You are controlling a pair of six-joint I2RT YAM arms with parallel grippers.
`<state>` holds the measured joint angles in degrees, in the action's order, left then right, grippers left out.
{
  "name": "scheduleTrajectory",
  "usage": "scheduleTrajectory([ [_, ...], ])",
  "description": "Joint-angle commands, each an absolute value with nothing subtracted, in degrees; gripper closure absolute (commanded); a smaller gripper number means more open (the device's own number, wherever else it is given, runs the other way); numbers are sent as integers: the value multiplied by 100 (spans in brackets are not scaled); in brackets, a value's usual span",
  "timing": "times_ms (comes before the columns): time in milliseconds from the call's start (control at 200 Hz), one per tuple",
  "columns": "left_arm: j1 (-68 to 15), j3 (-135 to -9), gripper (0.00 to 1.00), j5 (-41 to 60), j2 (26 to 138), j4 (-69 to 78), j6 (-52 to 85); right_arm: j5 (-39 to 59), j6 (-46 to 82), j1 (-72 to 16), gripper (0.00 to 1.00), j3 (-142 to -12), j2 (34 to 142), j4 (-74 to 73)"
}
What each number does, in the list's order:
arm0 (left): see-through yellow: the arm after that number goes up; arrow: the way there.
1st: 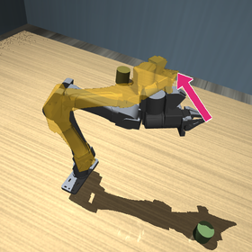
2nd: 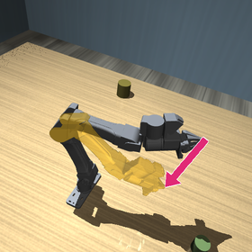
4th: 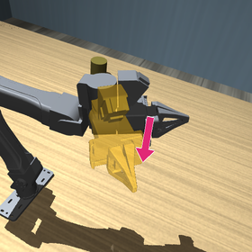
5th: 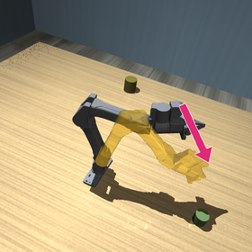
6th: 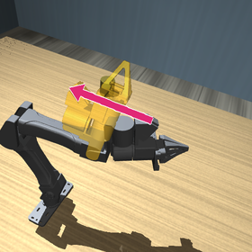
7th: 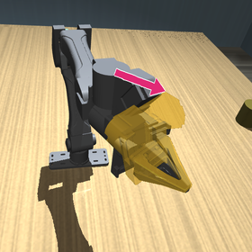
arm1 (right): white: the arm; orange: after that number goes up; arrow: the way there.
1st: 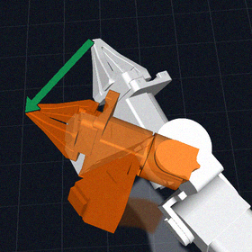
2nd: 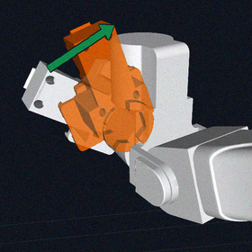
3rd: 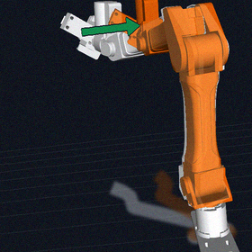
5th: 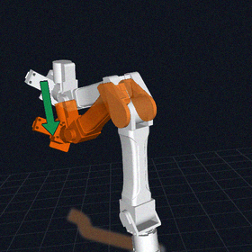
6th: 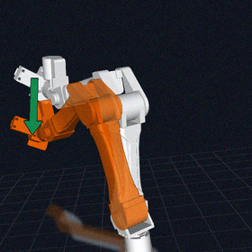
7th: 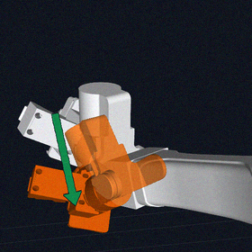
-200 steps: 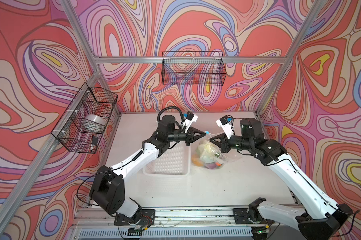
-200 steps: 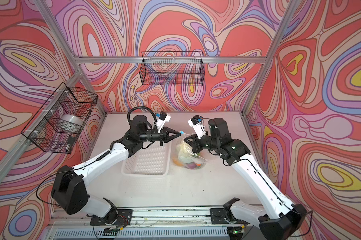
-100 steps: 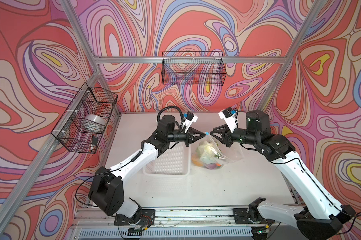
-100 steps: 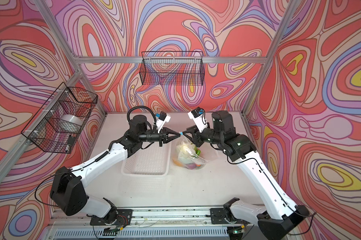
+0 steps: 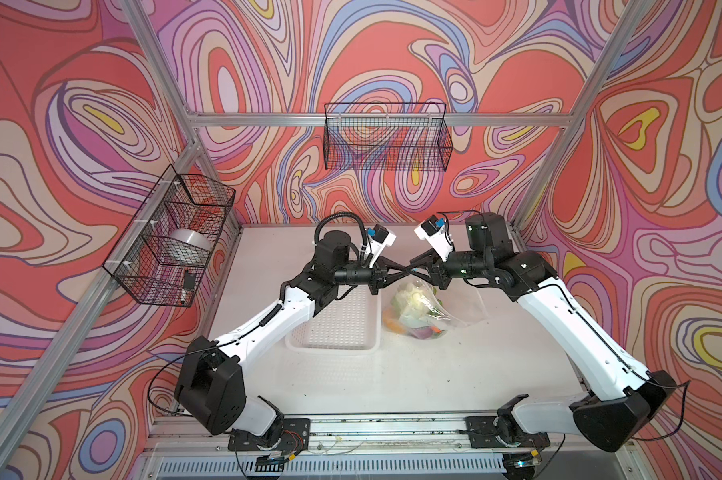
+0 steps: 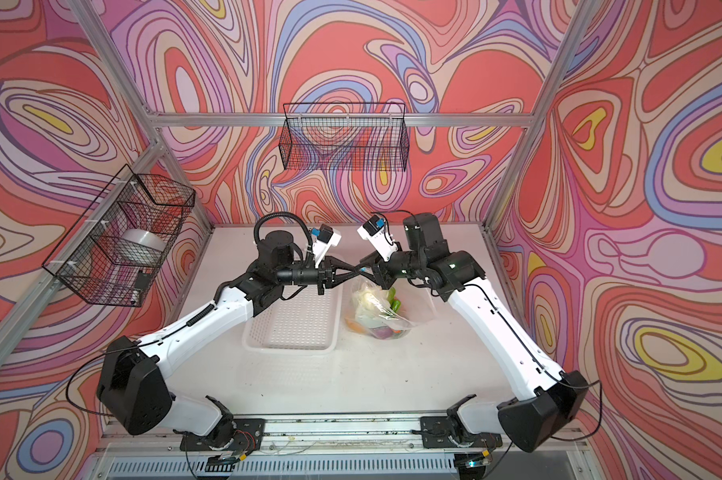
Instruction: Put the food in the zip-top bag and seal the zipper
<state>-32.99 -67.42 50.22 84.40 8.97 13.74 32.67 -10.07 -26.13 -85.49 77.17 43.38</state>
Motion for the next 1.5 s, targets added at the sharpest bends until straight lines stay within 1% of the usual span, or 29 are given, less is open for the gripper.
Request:
scheduleTrajectory([
  [0, -3320, -6840, 100, 4942, 8229, 822, 1205, 3320, -1134, -2646, 72, -8507, 7554, 4396],
  [100, -3316, -6847, 100, 4904, 8244, 803, 1204, 3296, -1125, -2646, 72, -8356, 7447, 4335],
  [190, -3318, -6869, 100, 4908, 8252, 804, 1213, 3273, -1111, -2646, 74, -8280, 7417, 4317],
  [345, -3313, -6891, 100, 4910, 8221, 792, 1228, 3138, -1113, -2650, 74, -8191, 7403, 4275],
  [421, -3318, -6897, 100, 4911, 8218, 798, 1239, 3120, -1099, -2646, 78, -8139, 7391, 4211],
  [496, -3314, -6900, 100, 4921, 8209, 793, 1252, 3091, -1085, -2646, 79, -8112, 7400, 4175],
  [546, -3318, -6899, 100, 4921, 8197, 793, 1248, 3060, -1074, -2646, 82, -8098, 7409, 4176],
  [636, -3315, -6894, 100, 4901, 8183, 778, 1239, 2989, -1065, -2646, 92, -8088, 7396, 4134],
  [861, -3314, -6882, 100, 4843, 8191, 718, 1201, 3058, -967, -2646, 97, -8024, 7285, 3953],
  [926, -3320, -6882, 100, 4807, 8191, 704, 1195, 3105, -959, -2646, 100, -8009, 7244, 3911],
  [1222, -3306, -6751, 100, 3968, 8113, 757, 1225, 3156, -975, -2646, 100, -7818, 7104, 4077],
  [1492, -3305, -6621, 100, 3630, 8055, 1144, 1514, 2874, -1044, -2648, 100, -7449, 6823, 4172],
])
